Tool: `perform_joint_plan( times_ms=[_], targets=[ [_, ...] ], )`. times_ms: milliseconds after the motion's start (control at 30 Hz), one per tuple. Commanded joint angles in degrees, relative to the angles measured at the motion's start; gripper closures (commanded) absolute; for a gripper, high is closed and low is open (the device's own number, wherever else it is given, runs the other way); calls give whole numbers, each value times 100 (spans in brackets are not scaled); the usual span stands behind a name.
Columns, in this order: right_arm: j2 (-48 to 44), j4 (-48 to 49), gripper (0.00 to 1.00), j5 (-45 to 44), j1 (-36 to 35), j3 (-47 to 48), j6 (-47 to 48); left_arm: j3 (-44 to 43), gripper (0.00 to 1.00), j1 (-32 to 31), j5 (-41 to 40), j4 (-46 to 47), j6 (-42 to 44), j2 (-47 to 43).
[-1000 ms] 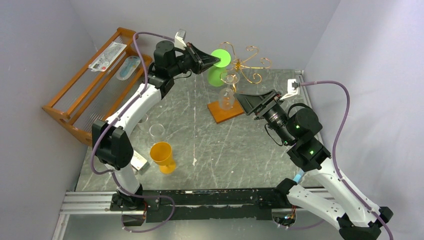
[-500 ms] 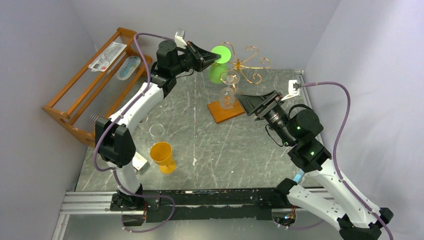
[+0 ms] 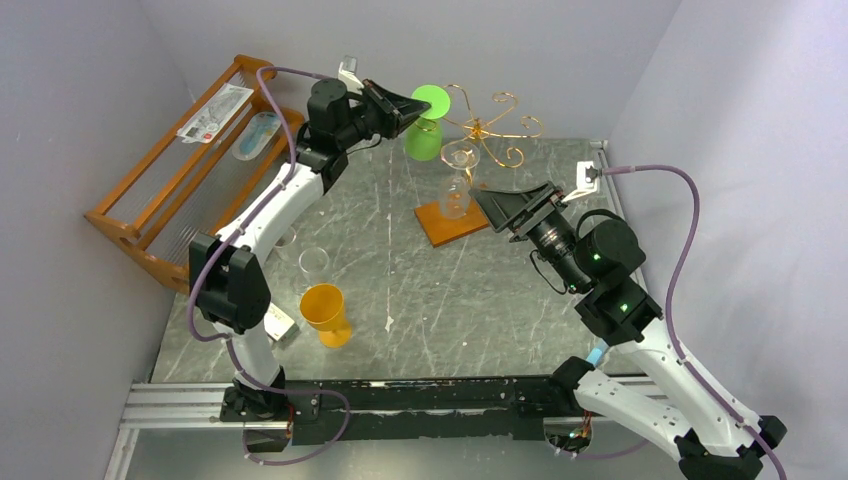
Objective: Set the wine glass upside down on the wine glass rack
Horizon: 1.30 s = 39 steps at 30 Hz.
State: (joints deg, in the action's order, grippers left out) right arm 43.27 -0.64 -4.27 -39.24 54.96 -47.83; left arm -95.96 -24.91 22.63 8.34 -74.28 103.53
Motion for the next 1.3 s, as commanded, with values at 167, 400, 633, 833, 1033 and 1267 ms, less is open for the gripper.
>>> perform_joint_plan(
  times_ms=[167,400,633,833,1033,1267],
  targets=[
    [-111,-17,33,-123,-23,-175,-68,242,95,135,-199,-75,306,-405],
    [-263,-234,33,-434,-22,-173,71,493,95,144,82,-71,433,-568],
    [-306,-322,33,-482,-29,-228,108,616,93,144,843,140,348,-427],
    [-242,-298,33,-418,-30,-270,74,554,90,145,931,14,434,-360],
    [-238,-345,33,-494,-22,-262,127,517,81,148,945,-200,574,-267],
    [-445,-568,33,-976,-28,-224,276,548,74,158,905,-437,778,-259]
  ],
)
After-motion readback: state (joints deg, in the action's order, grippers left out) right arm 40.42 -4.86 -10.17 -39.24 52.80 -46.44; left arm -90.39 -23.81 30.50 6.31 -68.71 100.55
